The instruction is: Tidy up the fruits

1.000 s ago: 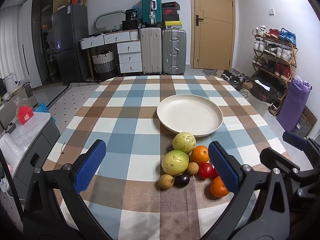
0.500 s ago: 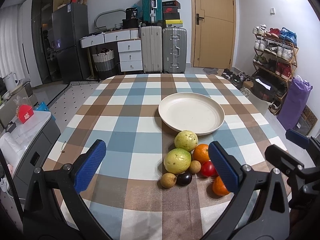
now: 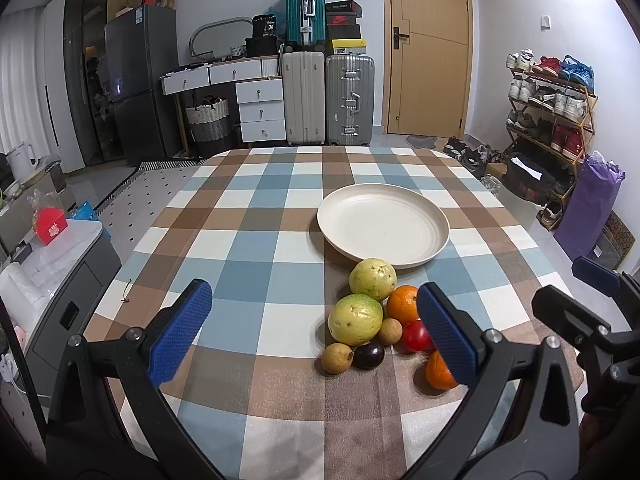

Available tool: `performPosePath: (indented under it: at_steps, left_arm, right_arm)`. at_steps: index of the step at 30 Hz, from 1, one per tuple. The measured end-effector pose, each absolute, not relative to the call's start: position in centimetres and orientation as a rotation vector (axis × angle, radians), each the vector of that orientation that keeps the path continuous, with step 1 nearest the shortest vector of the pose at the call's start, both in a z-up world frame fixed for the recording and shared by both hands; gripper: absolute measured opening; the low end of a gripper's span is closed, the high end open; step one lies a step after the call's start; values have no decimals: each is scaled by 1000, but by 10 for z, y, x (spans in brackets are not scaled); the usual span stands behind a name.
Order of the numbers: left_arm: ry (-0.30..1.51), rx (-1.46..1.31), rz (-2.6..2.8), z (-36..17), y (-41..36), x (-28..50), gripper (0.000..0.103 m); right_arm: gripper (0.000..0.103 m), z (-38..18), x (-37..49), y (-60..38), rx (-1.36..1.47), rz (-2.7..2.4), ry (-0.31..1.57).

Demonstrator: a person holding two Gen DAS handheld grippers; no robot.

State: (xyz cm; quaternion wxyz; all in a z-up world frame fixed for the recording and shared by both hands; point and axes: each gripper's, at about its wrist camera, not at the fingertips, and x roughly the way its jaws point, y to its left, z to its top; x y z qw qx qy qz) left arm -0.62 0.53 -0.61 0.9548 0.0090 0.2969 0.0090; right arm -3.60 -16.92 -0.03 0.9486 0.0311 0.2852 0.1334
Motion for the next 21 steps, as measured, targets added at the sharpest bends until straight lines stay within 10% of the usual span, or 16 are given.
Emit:
performPosePath:
  at_steps: [21]
  left_arm:
    - [613,15,24,-10,6,-6,102]
  right_arm:
    - [103,-4,-37,-169,66,288,589]
